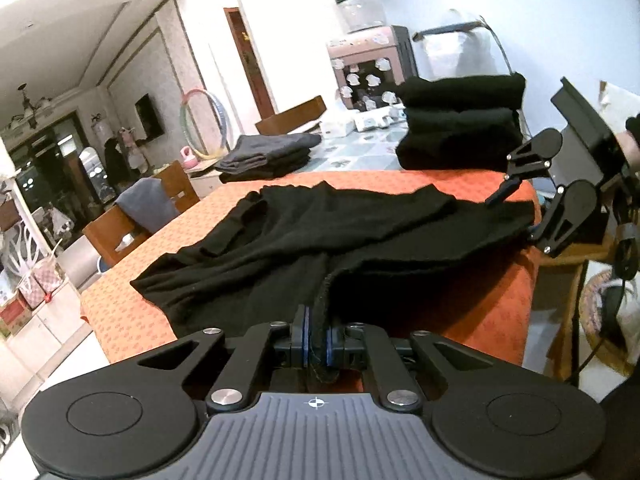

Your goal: Fold clothes

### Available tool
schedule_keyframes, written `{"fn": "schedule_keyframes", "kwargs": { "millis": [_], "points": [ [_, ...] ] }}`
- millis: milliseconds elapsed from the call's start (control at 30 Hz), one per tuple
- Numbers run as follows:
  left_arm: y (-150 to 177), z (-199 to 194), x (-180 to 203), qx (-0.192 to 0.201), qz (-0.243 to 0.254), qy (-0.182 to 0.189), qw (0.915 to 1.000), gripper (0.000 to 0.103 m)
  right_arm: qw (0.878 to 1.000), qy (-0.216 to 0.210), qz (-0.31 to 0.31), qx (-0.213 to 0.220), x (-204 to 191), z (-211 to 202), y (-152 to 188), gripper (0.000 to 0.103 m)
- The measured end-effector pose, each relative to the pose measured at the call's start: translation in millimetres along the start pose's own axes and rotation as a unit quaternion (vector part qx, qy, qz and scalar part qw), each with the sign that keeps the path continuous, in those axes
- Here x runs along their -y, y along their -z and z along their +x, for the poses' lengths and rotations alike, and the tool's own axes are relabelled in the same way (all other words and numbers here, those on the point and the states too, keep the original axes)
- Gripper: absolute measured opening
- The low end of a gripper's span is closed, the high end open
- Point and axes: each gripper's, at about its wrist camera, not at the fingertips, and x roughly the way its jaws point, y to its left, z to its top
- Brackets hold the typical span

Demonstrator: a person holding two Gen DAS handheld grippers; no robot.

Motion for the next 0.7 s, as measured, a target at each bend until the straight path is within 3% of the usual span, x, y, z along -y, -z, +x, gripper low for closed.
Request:
{"fn": "schedule_keyframes", "kwargs": {
  "millis": [267,500,567,633,700],
  "points": [
    [-1,-2,-4,0.002,-0.024,-0.012,0.9996,0.010,0.997,0.051,-0.055,-0.012,22,23,-5,0.070],
    [21,5,9,-0.027,-0.016,-0.006,0.9995,0.011,0.991,0.038,-0.131,-0.006,35,38,-18,0.075],
    [27,10,13,-0.034,-0.018,-0.007,0.9992,0.014,0.991,0.020,-0.135,-0.010,40,40,-21,0.072],
    [32,15,17,-0.038,-0.017,-0.006,0.9991,0.017,0.992,-0.007,-0.126,-0.020,47,41,-25,0.061],
    [36,21,20,-0.044,-0.013,-0.002,0.9990,0.028,0.992,-0.026,-0.122,-0.029,51,43,-29,0.058]
  ]
}}
